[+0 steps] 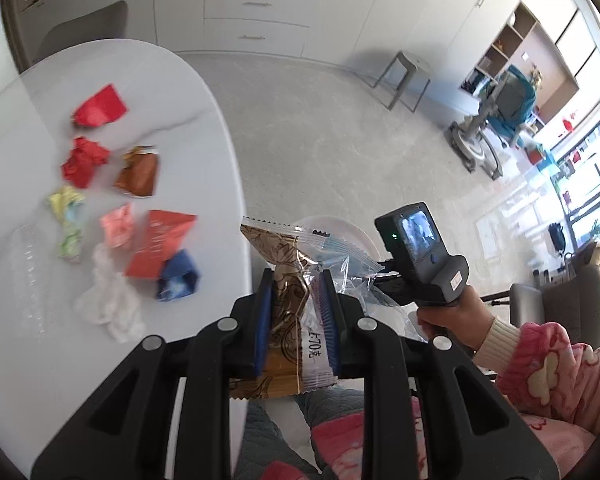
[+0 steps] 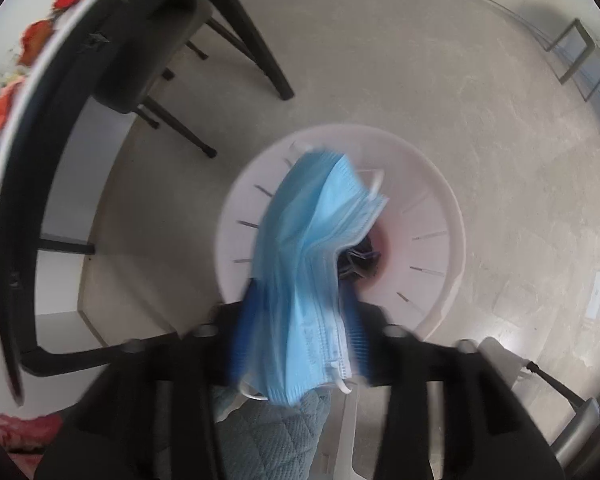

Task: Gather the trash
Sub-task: 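Drop the mask and wrapper bag into the wastebasket, opening both tools, then grasp the clear plastic bottle with the left tool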

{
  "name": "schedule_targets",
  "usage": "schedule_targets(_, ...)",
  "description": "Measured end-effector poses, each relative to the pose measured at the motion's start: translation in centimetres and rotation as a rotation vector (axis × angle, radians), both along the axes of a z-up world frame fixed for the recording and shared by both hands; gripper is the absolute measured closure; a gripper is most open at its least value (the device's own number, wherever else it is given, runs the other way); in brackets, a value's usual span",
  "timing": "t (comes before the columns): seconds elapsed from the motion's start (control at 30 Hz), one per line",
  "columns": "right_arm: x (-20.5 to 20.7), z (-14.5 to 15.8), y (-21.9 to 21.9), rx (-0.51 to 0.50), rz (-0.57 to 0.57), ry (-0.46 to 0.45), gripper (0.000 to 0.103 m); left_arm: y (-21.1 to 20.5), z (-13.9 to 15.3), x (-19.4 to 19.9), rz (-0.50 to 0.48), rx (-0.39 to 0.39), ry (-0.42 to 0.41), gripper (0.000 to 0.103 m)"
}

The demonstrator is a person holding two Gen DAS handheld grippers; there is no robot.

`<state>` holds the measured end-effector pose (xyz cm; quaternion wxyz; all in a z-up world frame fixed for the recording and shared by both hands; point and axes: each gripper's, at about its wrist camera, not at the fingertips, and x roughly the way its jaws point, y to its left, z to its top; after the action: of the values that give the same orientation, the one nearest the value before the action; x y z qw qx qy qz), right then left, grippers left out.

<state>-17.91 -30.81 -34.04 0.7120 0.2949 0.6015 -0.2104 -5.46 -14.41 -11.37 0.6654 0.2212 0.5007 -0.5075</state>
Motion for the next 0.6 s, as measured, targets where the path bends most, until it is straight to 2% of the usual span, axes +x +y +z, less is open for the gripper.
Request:
schedule_targets(0.03, -0.2, 0.2, -0.3, 0.001, -0.010, -0.014, 0.041, -1.1, -0.6, -0.5, -0.006, 0.015, 0.007, 0.081)
schedule_targets(0.17, -2.5, 3.6, -2.0, -0.044, -0.062, -0.064, 0.023, -4.0, -2.8, -1.9, -0.023, 0.051, 0.020, 0.081)
schedule_targets(0.27, -4.7, 7.8, -3.0, -0.105, -0.098, -0.097, 0.019, -6.1, -4.9, -2.9, -0.032, 0.079, 0.044, 0.080)
schedule_targets(0.37, -6.6, 10.7, -4.0, -0.150, -0.116, -0.130, 0.016, -8.0, -6.9, -4.2, -0.046, 0.103, 0.068, 0.078)
schedule_targets(0.4, -7.2, 11.8, -4.3, -0.166, -0.124, -0.144, 0.015, -8.5, -7.3, -4.5, -0.050, 0.109, 0.077, 0.071)
schedule_targets(0.47, -8.3, 13.7, -4.7, -0.191, -0.140, -0.170, 0.013, -9.4, -8.2, -5.3, -0.040, 0.135, 0.075, 0.065)
schedule_targets(0.57, -9.2, 15.9, -5.7, -0.210, -0.157, -0.210, 0.013, -10.3, -8.8, -6.0, -0.013, 0.161, 0.089, 0.040)
schedule_targets(0.6, -9.2, 16.5, -5.9, -0.216, -0.158, -0.228, 0.012, -10.4, -8.6, -6.1, 0.003, 0.159, 0.082, 0.038)
